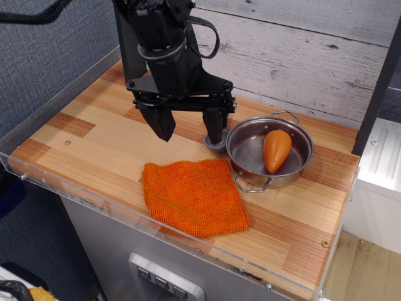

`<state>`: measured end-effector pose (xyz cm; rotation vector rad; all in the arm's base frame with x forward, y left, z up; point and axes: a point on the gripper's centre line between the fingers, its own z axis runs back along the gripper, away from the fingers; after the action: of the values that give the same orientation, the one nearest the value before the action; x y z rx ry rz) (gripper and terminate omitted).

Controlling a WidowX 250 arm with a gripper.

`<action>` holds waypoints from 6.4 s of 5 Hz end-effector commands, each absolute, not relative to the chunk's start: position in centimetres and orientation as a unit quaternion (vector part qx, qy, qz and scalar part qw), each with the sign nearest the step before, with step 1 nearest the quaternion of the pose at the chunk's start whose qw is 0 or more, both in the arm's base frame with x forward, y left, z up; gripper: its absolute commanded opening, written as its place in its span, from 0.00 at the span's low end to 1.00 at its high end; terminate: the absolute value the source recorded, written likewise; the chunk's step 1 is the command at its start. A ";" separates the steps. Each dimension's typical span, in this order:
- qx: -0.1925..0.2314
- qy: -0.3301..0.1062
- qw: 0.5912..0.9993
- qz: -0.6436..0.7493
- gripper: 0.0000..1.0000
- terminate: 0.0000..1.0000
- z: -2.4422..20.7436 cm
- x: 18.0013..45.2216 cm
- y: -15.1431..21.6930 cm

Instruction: Pick up the carrot and place it on the orange cloth

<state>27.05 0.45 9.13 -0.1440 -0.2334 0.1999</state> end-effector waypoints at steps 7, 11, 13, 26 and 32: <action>-0.081 -0.169 0.982 -0.017 1.00 0.00 6.9 35.4 -5.6; -0.061 -0.125 0.990 -0.035 1.00 0.00 4.1 35.9 -7.3; -0.033 -0.104 0.994 -0.008 0.00 0.00 2.8 35.8 -7.0; -0.055 -0.151 0.985 0.066 0.00 0.00 11.1 25.0 -1.0; -0.047 -0.083 0.991 0.091 0.00 0.00 4.4 23.5 0.0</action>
<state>23.52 0.01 3.76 -0.0949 -0.1371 0.1804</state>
